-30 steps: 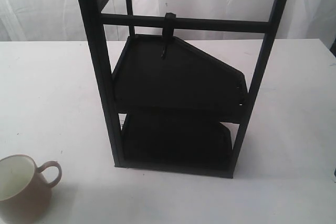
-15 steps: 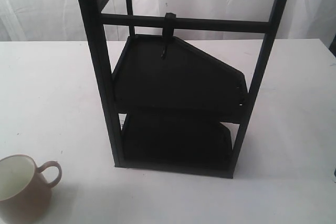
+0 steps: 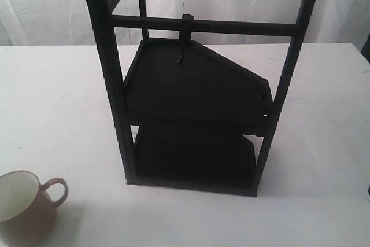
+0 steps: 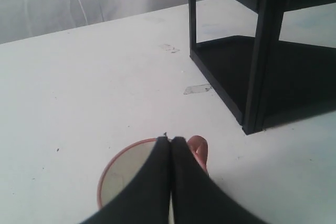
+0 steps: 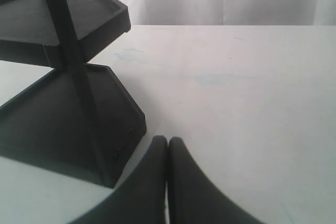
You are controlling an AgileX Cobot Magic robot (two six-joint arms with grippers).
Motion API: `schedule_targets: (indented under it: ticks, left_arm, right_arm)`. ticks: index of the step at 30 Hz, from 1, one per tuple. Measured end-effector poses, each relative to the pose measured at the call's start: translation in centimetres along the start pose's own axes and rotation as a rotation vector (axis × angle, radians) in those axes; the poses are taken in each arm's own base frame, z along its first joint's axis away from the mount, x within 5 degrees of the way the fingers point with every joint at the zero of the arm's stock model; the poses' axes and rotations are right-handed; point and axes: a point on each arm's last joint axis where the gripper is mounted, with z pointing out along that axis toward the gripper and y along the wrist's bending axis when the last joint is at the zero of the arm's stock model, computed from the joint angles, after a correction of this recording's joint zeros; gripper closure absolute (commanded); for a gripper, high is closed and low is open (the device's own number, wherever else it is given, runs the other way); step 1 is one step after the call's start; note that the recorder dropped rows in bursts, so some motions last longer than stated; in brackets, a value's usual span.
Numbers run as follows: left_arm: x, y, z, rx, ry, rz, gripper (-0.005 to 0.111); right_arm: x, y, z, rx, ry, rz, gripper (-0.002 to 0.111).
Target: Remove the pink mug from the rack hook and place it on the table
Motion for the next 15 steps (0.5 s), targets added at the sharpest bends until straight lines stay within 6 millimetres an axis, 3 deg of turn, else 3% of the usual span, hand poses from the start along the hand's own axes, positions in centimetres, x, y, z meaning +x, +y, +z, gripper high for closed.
schedule_targets:
  ticks: [15]
  left_arm:
    - [-0.07,0.02,0.00,-0.002,-0.008,0.002,0.107]
  right_arm:
    - [0.00,0.00,0.00,0.000,0.000,0.000,0.108]
